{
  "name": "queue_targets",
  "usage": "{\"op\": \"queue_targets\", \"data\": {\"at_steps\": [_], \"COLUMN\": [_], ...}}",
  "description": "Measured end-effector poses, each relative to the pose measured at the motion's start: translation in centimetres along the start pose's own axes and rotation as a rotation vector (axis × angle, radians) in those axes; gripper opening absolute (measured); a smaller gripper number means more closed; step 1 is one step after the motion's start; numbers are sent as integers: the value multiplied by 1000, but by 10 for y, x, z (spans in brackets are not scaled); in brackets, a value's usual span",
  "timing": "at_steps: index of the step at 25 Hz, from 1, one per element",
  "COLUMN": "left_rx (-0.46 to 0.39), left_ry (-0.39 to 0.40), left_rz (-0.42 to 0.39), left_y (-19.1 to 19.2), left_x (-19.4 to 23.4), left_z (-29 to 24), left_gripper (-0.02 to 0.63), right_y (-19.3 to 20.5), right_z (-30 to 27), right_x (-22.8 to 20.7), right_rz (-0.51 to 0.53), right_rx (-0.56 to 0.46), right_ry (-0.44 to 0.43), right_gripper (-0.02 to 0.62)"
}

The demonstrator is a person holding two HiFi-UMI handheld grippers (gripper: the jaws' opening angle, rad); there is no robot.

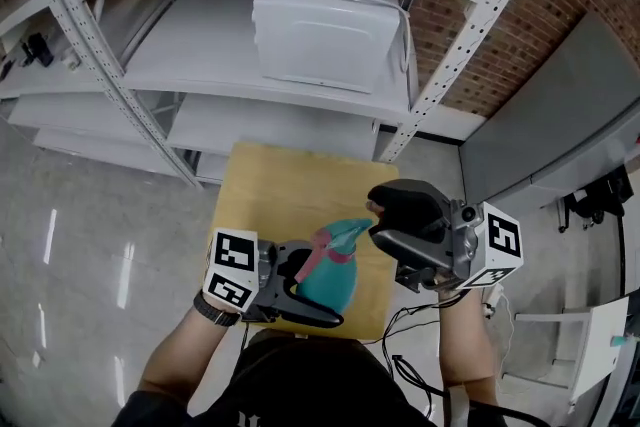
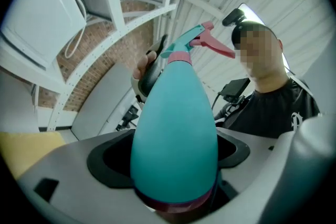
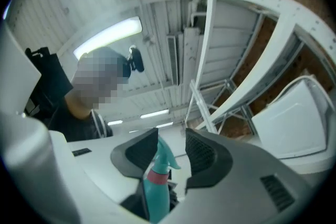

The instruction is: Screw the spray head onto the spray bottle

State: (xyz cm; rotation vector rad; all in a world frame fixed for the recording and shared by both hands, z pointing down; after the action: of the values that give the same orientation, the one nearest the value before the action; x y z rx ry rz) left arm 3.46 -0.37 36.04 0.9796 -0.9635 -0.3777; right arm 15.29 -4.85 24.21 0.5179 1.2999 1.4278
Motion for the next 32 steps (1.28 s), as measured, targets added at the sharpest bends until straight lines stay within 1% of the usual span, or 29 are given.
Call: {"op": "queue_targets", "data": {"at_steps": [1,2,3,5,6,7,8,10,11,13,14,16,19,21,23,25,27,29,32], "left_rx": [-41,-80,-112,-157,-170,-178,-182,-199,-220,-266,-278,-276,-253,-216,-178,-157,-150,-147,-141], "left_ry": [-35,-91,-166,-343,-426,-501,-569,-693,-743,-806,-824,-837,-789,-751,-721,-687,-666,-658,-645], "left_rz": [-36,-74,-111,-167,-185,-203,-225,-270,-279,-258,-242,-227,-256,-294,-326,-332,-319,-308,-344], "left_y": [-3,-5,-6,-3,2,10,20,46,59,71,69,59,63,82,107,133,155,168,172], "left_x": [-2,-3,-4,-6,-9,-13,-17,-24,-27,-37,-45,-65,-97,-122,-149,-170,-193,-218,-252], "left_z": [1,4,8,20,27,33,40,53,57,57,52,38,21,16,17,21,21,11,-6], "left_gripper": [422,422,422,423,423,423,423,423,423,423,423,423,423,423,423,423,423,422,422], "right_y": [-9,-14,-13,3,15,29,46,84,103,125,126,117,116,131,158,186,206,213,210], "right_z": [10,20,31,51,59,66,74,87,93,101,103,104,100,94,87,80,77,79,81], "right_x": [-7,-16,-24,-34,-35,-35,-34,-34,-34,-30,-23,0,49,90,133,175,218,259,302], "right_rz": [-35,-68,-85,-58,-29,-2,18,27,13,-45,-69,-73,-21,11,22,13,2,-3,16], "right_rx": [-72,-120,-136,-90,-52,-19,5,32,40,53,58,70,86,105,137,168,189,200,192], "right_ry": [58,129,213,381,447,493,523,555,569,595,606,627,658,687,729,773,799,812,819], "right_gripper": [141,141,141,138,105,82,64,21,6,3,3,3,3,3,3,3,3,3,3]}}
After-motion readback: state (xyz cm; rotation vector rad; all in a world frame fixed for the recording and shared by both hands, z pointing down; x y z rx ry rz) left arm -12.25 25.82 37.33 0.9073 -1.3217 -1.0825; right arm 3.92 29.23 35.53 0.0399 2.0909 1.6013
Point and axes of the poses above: the fingertips, and each gripper's own axes: z backward along the fingers, x to its left, y out of its underside, the point moved 6 cm from there along z, backward along the fingers, and after that the axes turned 11 degrees about y, right-handed, at the moved point
